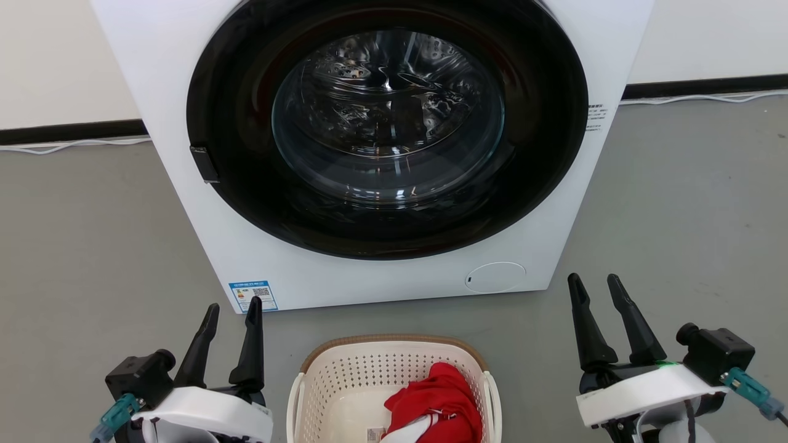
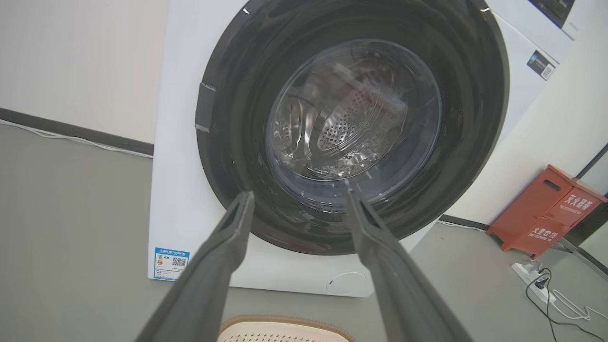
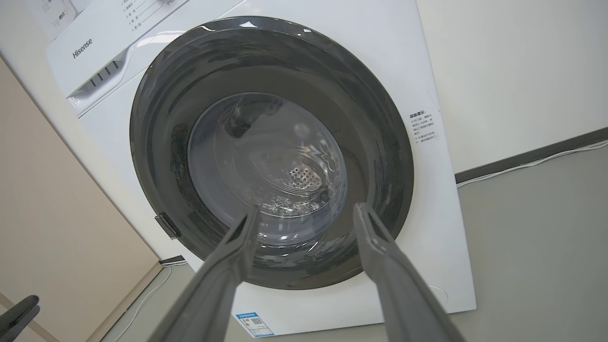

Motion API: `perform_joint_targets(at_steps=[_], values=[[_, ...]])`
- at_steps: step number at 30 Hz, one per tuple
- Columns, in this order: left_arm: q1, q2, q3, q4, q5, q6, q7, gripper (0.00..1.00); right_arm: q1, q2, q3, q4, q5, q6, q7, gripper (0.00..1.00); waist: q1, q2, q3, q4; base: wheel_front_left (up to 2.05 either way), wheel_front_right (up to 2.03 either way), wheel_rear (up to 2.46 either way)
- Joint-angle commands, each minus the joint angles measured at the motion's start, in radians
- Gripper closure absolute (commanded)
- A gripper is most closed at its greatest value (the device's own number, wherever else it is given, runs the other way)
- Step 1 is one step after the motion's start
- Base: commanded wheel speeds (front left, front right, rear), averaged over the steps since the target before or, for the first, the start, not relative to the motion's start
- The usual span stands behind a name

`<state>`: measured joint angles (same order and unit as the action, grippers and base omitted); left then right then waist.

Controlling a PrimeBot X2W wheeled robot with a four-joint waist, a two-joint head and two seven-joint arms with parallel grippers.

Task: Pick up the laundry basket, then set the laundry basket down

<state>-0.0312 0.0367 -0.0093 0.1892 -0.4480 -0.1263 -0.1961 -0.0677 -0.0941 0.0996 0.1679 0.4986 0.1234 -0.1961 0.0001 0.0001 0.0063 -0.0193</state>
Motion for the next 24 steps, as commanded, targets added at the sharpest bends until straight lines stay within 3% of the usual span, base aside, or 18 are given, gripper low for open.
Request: perform_joint_targets(at_steps=[1, 17, 24], values=[[-0.057, 0.011, 0.02, -0.033, 0.046, -0.001, -0.02, 0.0, -0.044, -0.011, 0.022, -0.024, -0.047, 0.006, -0.021, 0.0, -0.0001, -0.0001, 0.001, -0.001, 0.0, 0.0, 0.0], [-0.062, 0.013, 0.014, -0.047, 0.203, 0.0, -0.064, 0.0, -0.052, -0.006, 0.013, 0.013, -0.222, 0.007, -0.065, 0.0, -0.0001, -0.0001, 0.003, -0.011, 0.0, 0.0, 0.0], [-0.059, 0.014, 0.014, -0.046, 0.195, 0.001, -0.066, 0.0, -0.051, -0.003, 0.001, 0.033, -0.231, 0.007, -0.066, 0.0, -0.0001, -0.0001, 0.001, -0.01, 0.0, 0.0, 0.0]])
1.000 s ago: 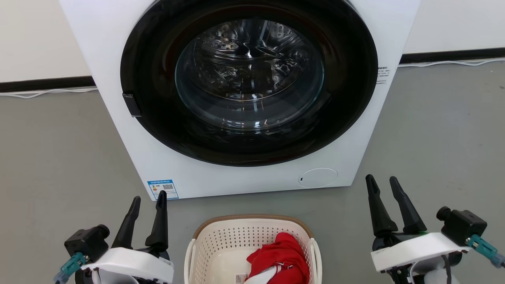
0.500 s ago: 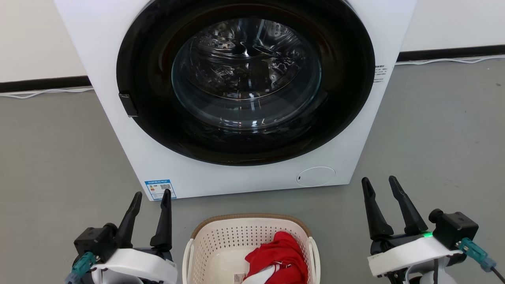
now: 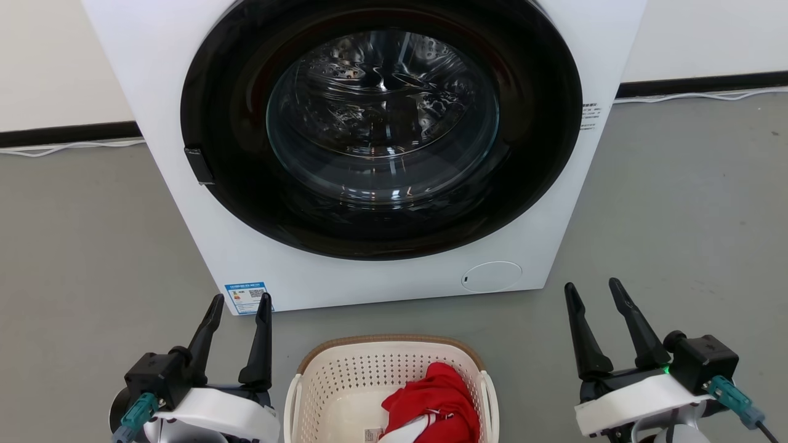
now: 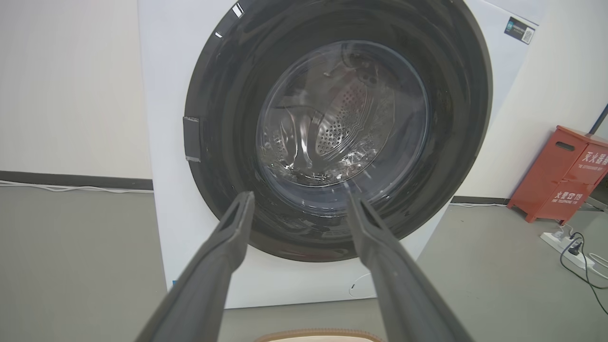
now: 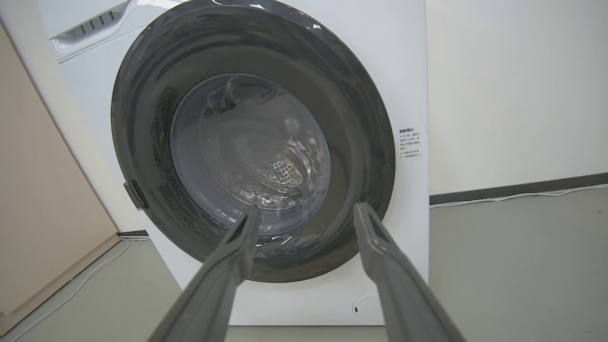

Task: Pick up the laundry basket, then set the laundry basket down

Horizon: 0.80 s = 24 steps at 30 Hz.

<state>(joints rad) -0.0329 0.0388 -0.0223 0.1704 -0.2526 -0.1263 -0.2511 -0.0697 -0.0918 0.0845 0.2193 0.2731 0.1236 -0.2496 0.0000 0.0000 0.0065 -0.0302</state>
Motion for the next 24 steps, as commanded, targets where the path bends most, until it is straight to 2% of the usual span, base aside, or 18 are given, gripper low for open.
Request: perform_joint_targets(at_steps=[1, 24], values=[[-0.057, 0.011, 0.027, -0.027, -0.001, 0.001, -0.011, 0.0, -0.049, -0.004, 0.014, -0.017, -0.007, 0.007, -0.012, 0.0, 0.0, 0.0, 0.001, 0.001, 0.0, 0.0, 0.0], [-0.056, 0.011, 0.031, -0.013, -0.019, 0.0, -0.011, 0.0, -0.052, 0.006, 0.011, 0.008, 0.009, 0.007, -0.012, 0.0, 0.0, 0.0, 0.025, -0.01, 0.0, 0.0, 0.0]])
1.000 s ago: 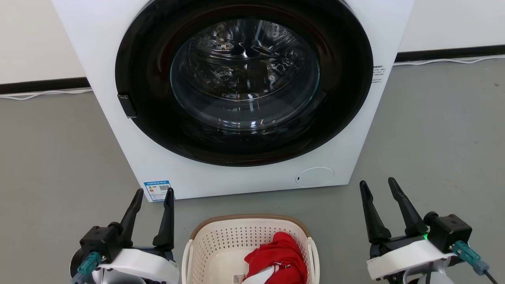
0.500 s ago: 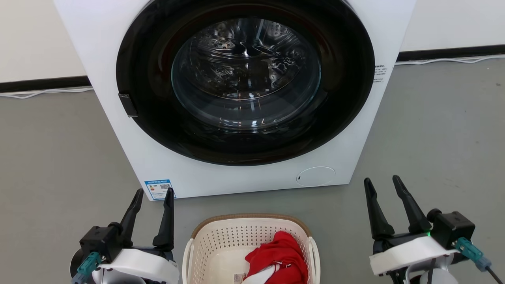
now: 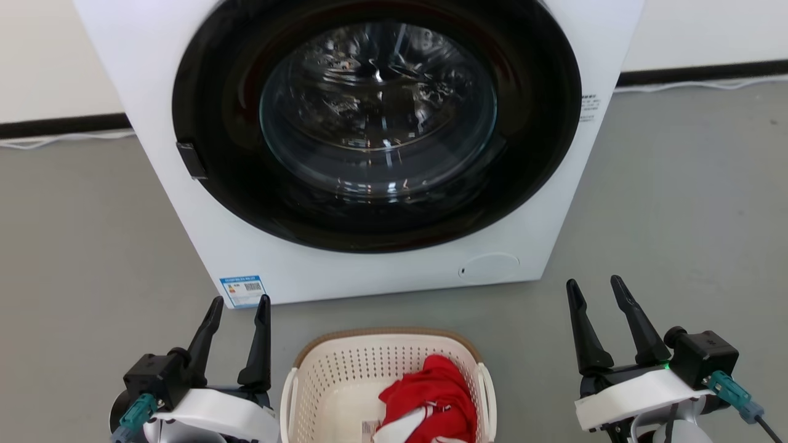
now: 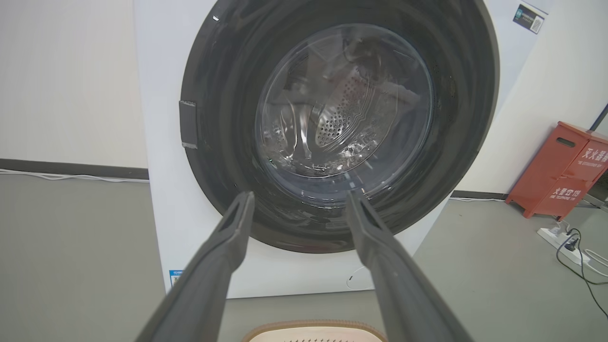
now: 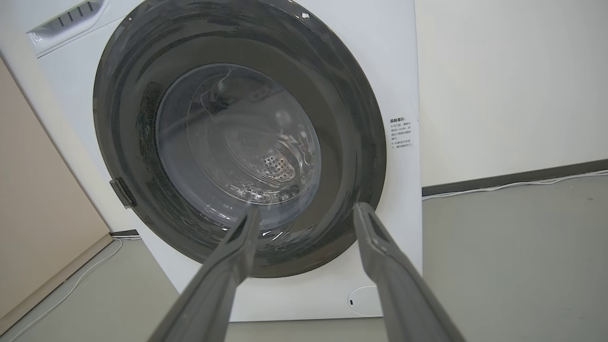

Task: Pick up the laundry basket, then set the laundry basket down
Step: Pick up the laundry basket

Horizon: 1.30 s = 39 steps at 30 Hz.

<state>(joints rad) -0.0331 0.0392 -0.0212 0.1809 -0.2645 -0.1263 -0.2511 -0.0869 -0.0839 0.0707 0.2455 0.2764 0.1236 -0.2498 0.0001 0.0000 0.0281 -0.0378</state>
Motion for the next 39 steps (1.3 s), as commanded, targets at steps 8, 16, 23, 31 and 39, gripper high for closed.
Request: perform_joint_targets(at_steps=[8, 16, 23, 31, 39], values=[[-0.093, 0.011, 0.042, -0.01, -0.016, -0.001, -0.011, 0.0, -0.067, 0.004, 0.021, -0.009, 0.013, 0.007, -0.012, 0.0, 0.0, 0.0, 0.094, -0.018, 0.0, 0.0, 0.0], [-0.152, 0.011, 0.05, 0.04, 0.003, -0.003, -0.011, 0.0, -0.127, 0.0, 0.04, 0.047, 0.033, 0.007, -0.012, 0.0, 0.0, 0.0, 0.206, -0.029, 0.0, 0.0, 0.0], [-0.223, 0.011, 0.056, 0.094, 0.014, -0.004, -0.011, 0.0, -0.196, -0.006, 0.067, 0.11, 0.051, 0.007, -0.012, 0.0, 0.0, 0.0, 0.316, -0.03, 0.0, 0.0, 0.0], [-0.314, 0.012, 0.046, 0.185, 0.005, -0.004, -0.011, 0.0, -0.279, -0.003, 0.082, 0.2, 0.077, 0.007, -0.012, 0.0, 0.0, 0.0, 0.433, -0.022, 0.0, 0.0, 0.0], [-0.39, 0.027, 0.008, 0.311, -0.003, -0.004, -0.011, 0.0, -0.354, 0.003, 0.118, 0.332, 0.1, 0.007, -0.012, 0.0, 0.0, 0.0, 0.525, -0.008, 0.0, 0.0, 0.0]])
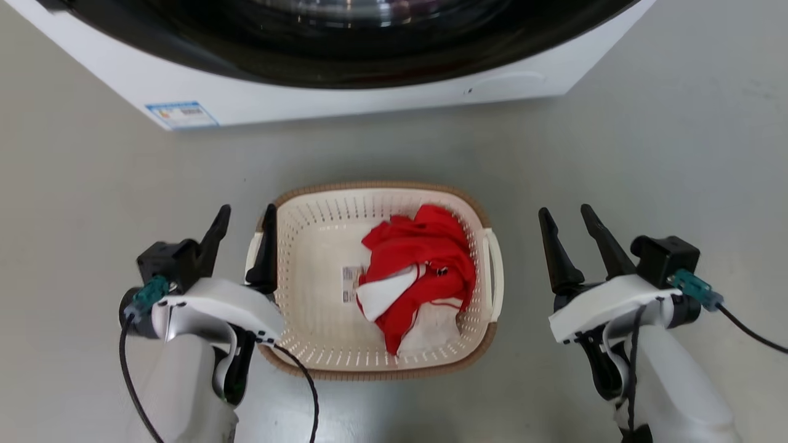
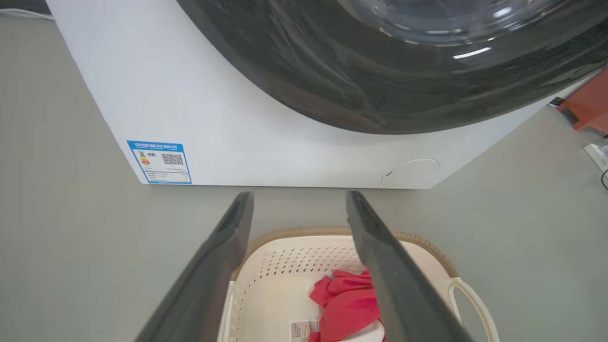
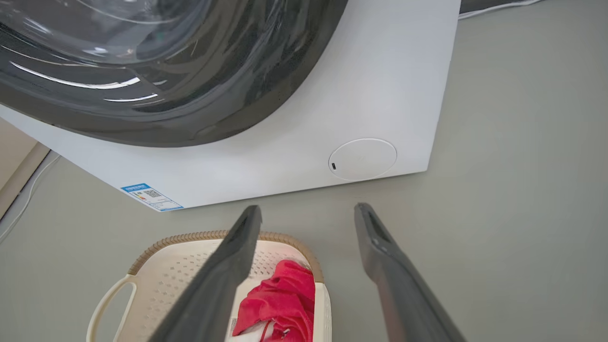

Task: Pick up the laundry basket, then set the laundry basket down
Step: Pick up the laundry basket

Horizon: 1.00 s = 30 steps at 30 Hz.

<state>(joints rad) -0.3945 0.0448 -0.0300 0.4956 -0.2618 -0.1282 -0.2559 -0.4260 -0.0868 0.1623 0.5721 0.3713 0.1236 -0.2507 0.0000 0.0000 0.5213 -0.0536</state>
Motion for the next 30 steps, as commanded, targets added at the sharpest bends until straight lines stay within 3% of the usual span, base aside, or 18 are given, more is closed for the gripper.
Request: perform_joint_targets(at_steps=[1, 17, 30], values=[[-0.038, 0.024, 0.016, 0.011, -0.008, -0.002, -0.006, 0.0, -0.025, 0.007, 0.029, 0.022, 0.006, 0.007, -0.011, 0.0, 0.0, 0.0, 0.042, 0.01, 0.0, 0.0, 0.0], [-0.177, 0.048, 0.001, 0.314, -0.074, -0.002, -0.006, 0.0, -0.171, 0.02, 0.125, 0.285, 0.094, 0.007, -0.011, 0.0, 0.0, 0.0, 0.197, 0.016, 0.0, 0.0, 0.0], [-0.293, 0.073, -0.021, 0.487, -0.084, -0.002, -0.006, 0.0, -0.286, 0.032, 0.306, 0.43, 0.213, 0.007, -0.011, 0.0, 0.0, 0.0, 0.309, 0.015, 0.0, 0.0, 0.0]])
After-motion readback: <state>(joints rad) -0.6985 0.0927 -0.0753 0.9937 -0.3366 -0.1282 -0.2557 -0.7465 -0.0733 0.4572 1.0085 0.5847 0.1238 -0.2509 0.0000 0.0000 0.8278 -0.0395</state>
